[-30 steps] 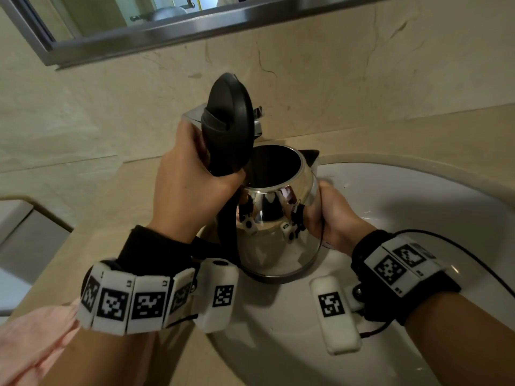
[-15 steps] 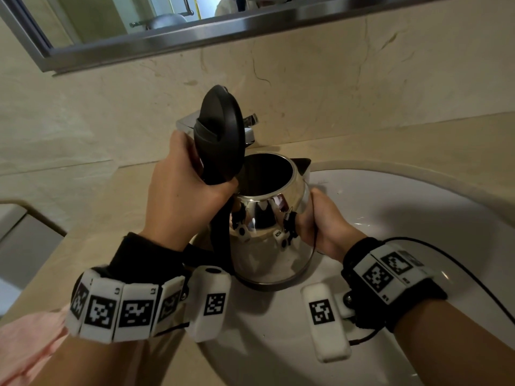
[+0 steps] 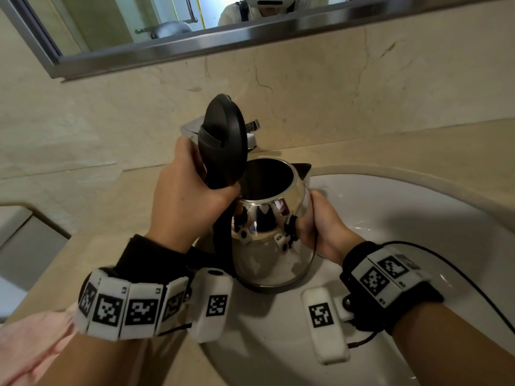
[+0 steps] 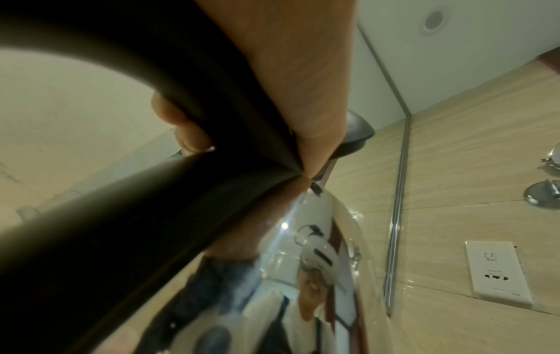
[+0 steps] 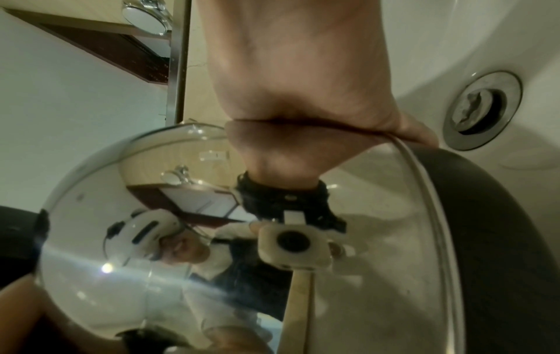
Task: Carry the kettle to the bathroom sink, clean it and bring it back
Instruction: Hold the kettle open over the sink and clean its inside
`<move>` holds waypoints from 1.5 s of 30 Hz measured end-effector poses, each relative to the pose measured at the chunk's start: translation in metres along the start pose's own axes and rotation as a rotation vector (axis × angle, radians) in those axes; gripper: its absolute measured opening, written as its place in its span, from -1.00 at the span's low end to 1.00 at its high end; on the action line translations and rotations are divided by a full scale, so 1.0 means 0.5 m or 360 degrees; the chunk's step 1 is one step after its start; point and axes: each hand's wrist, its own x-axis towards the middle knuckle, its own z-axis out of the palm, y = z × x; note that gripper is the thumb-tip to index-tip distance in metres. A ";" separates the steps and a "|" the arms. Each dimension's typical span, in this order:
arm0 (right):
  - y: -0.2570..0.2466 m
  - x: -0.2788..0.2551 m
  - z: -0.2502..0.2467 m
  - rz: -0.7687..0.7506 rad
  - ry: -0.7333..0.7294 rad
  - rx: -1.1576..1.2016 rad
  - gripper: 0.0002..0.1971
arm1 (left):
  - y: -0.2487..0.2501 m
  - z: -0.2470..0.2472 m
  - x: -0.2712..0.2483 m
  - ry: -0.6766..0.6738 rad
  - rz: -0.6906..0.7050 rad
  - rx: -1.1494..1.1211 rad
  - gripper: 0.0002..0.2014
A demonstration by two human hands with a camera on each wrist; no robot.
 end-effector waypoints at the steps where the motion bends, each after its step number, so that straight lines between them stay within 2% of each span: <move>1: 0.001 0.002 0.000 -0.0008 0.0013 0.0015 -0.47 | 0.000 0.000 0.000 -0.0001 -0.0002 0.0002 -0.59; 16: -0.015 -0.027 -0.001 -0.0070 0.0007 0.0002 -0.47 | 0.007 -0.002 0.000 -0.0007 -0.0017 -0.0014 -0.59; 22: -0.011 -0.023 0.009 -0.0015 -0.0002 0.0013 -0.47 | 0.006 -0.002 0.000 -0.0027 -0.0010 -0.0005 -0.59; 35: -0.010 -0.018 0.007 0.0024 0.0049 0.0001 -0.48 | 0.001 -0.001 0.001 -0.0027 0.0013 0.0018 -0.60; 39: -0.018 -0.035 0.019 0.0029 0.0087 -0.0024 -0.41 | 0.000 -0.001 0.001 -0.0032 0.0020 0.0030 -0.58; 43: -0.021 -0.042 0.023 0.0019 0.0092 -0.0043 -0.45 | -0.001 -0.001 0.001 -0.0025 0.0004 0.0014 -0.57; 45: -0.021 -0.045 0.024 0.0002 0.0125 -0.0065 -0.40 | -0.001 -0.001 0.001 -0.0025 -0.0002 0.0024 -0.57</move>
